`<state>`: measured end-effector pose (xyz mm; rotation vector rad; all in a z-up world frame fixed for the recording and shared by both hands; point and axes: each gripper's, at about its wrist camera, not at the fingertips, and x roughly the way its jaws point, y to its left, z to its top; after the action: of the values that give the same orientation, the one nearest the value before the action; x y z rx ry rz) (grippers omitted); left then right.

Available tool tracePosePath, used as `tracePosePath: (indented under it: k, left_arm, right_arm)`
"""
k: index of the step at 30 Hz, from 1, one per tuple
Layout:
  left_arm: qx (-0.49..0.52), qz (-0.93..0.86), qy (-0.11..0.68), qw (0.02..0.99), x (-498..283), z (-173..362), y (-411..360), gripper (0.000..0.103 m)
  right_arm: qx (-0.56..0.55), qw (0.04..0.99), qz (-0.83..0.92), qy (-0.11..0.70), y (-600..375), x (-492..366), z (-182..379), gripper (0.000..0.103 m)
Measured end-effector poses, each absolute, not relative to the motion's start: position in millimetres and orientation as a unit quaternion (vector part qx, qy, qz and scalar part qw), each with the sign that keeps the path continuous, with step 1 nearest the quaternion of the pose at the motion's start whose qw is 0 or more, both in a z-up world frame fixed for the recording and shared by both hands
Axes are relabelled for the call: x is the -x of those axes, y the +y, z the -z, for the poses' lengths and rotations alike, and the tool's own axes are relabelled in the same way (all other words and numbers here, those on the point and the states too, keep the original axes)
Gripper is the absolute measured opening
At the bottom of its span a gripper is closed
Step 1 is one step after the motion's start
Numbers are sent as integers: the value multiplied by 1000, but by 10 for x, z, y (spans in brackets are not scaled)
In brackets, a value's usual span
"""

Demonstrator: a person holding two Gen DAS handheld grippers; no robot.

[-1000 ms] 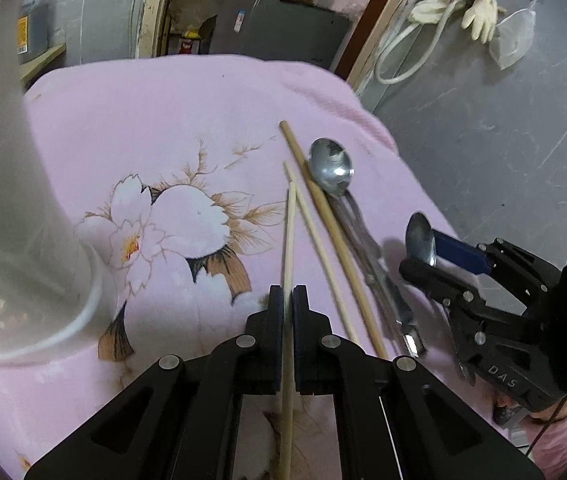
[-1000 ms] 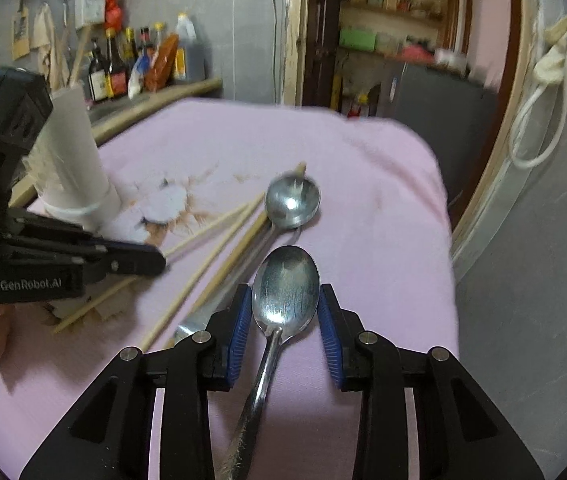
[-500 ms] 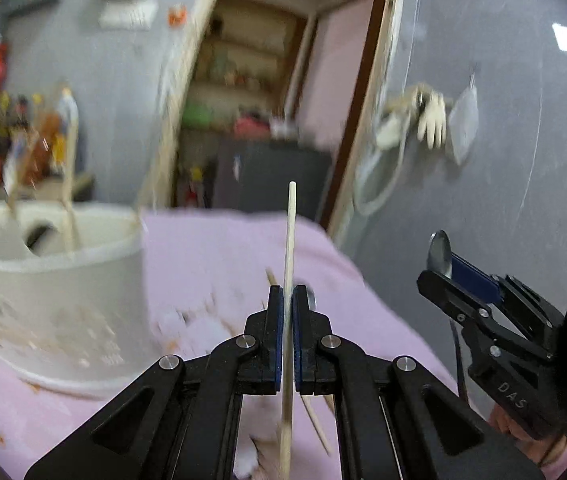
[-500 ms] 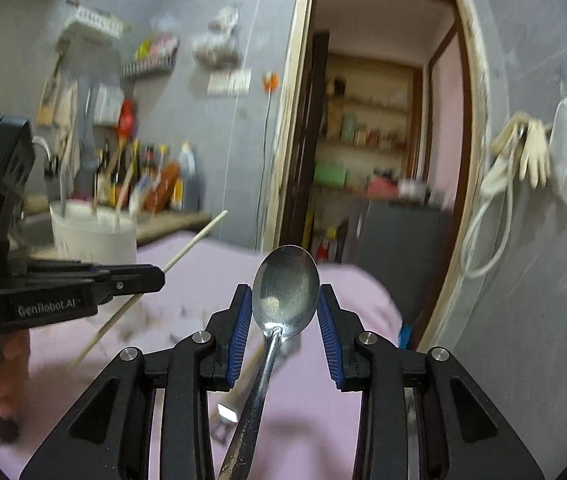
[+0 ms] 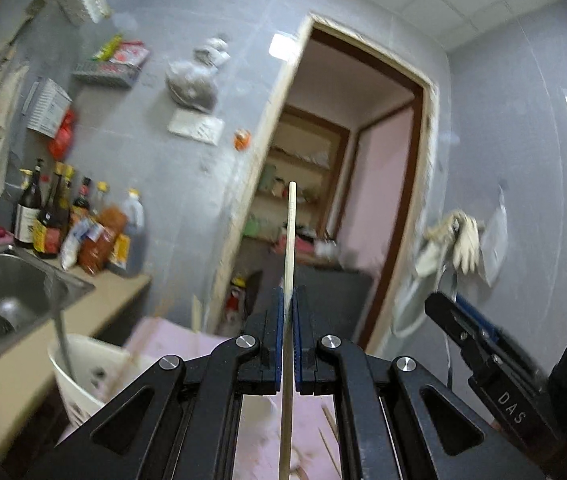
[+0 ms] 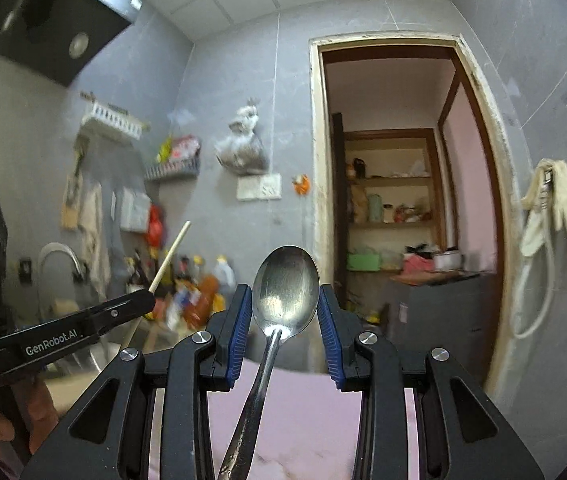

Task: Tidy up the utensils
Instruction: 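Carry the chopstick and spoon over the white caddy with both tools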

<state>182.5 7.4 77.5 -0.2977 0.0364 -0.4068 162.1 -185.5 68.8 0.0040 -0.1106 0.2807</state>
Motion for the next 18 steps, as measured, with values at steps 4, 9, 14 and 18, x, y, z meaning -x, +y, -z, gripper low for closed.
tracePosePath:
  k: [4, 9, 14, 18]
  left_arm:
    - [174, 184, -1, 967, -1995, -981, 490, 2]
    - [216, 165, -14, 962, -2129, -1006, 1029, 2]
    - [238, 135, -26, 961, -2308, -905, 1322, 2]
    - [253, 119, -21, 960, -2449, -745, 1395, 2]
  right_arm:
    - [-53, 981, -175, -69, -1660, -1872, -831, 31]
    - [-95, 974, -194, -76, -1439, -2109, -845, 31]
    - [-74, 977, -175, -92, -1219, -2201, -713, 31]
    - [-50, 981, -155, -102, -1114, -2262, -588, 31]
